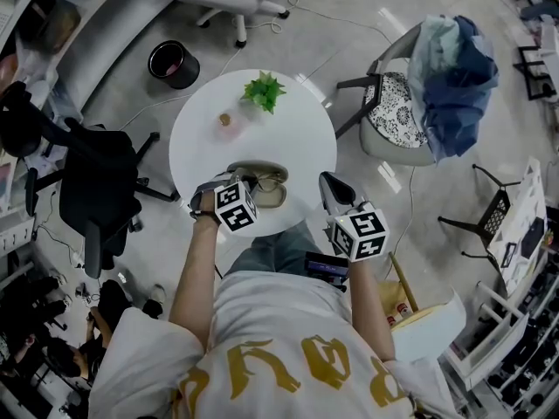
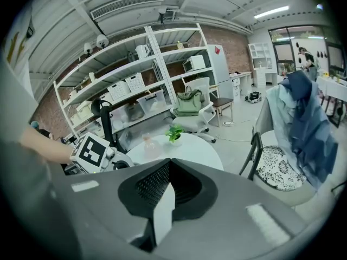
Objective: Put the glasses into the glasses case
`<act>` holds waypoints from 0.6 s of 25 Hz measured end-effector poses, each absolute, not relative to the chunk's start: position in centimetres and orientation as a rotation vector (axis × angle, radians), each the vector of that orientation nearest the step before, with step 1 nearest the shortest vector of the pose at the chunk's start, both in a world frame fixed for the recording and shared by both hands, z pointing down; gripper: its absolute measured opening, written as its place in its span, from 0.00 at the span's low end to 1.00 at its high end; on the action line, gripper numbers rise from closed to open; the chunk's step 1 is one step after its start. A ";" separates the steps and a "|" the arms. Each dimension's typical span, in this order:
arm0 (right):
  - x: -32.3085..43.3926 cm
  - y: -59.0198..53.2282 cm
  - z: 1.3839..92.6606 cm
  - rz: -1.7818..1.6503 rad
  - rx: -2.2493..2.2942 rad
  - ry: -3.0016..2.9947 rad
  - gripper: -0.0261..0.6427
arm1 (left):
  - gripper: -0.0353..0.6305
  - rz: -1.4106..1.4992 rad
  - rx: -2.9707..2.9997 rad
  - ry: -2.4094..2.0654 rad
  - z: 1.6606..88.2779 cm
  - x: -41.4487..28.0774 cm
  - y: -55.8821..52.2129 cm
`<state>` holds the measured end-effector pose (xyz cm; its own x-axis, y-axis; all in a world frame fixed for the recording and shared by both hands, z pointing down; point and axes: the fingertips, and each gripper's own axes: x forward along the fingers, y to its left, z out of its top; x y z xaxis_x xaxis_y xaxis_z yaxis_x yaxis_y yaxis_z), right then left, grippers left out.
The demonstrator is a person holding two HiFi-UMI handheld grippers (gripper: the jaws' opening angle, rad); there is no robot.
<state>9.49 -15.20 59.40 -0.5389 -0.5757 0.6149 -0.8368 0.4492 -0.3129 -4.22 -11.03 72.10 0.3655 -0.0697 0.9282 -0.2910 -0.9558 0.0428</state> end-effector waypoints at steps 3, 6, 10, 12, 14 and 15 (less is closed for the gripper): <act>9.6 -15.3 59.4 0.863 1.201 -2.281 0.08 | 0.09 1.640 2.426 -0.326 72.1 -4.3 -11.2; 9.8 -15.3 59.4 0.871 1.214 -2.273 0.08 | 0.11 1.624 2.431 -0.336 71.9 -4.3 -11.3; 9.9 -15.3 58.9 0.850 1.218 -2.276 0.08 | 0.11 1.593 2.435 -0.369 71.3 -4.2 -11.9; 10.0 -15.2 58.6 0.838 1.225 -2.279 0.08 | 0.11 1.578 2.443 -0.388 70.8 -4.1 -12.1; 10.0 -15.1 58.2 0.826 1.230 -2.283 0.08 | 0.11 1.563 2.453 -0.409 70.3 -4.0 -12.4; 10.0 -15.1 58.0 0.820 1.233 -2.285 0.08 | 0.11 1.561 2.458 -0.416 70.0 -4.0 -12.4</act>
